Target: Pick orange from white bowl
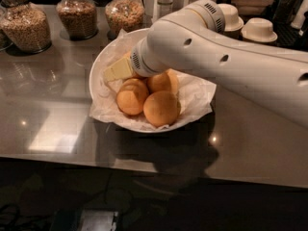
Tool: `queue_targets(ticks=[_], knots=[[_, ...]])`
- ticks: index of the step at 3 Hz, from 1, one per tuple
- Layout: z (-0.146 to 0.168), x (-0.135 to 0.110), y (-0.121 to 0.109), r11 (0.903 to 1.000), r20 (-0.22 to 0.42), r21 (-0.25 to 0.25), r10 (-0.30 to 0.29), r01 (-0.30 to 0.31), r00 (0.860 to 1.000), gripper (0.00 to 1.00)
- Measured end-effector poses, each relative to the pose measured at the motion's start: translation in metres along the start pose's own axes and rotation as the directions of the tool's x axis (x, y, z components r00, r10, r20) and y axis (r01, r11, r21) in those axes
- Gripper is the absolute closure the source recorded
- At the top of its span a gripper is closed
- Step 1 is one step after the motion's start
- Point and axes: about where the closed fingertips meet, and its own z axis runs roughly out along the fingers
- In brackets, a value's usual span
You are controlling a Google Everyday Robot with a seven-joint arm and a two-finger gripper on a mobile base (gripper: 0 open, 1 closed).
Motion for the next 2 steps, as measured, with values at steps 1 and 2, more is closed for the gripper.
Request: queue_targets(ticks=[1, 2], knots=[[0.0, 0.0, 0.0, 1.0, 0.0, 0.0, 0.0, 0.0, 1.0, 0.19], [0.0, 0.0, 0.0, 1.0, 0.0, 0.0, 0.0, 0.0, 1.0, 0.42]])
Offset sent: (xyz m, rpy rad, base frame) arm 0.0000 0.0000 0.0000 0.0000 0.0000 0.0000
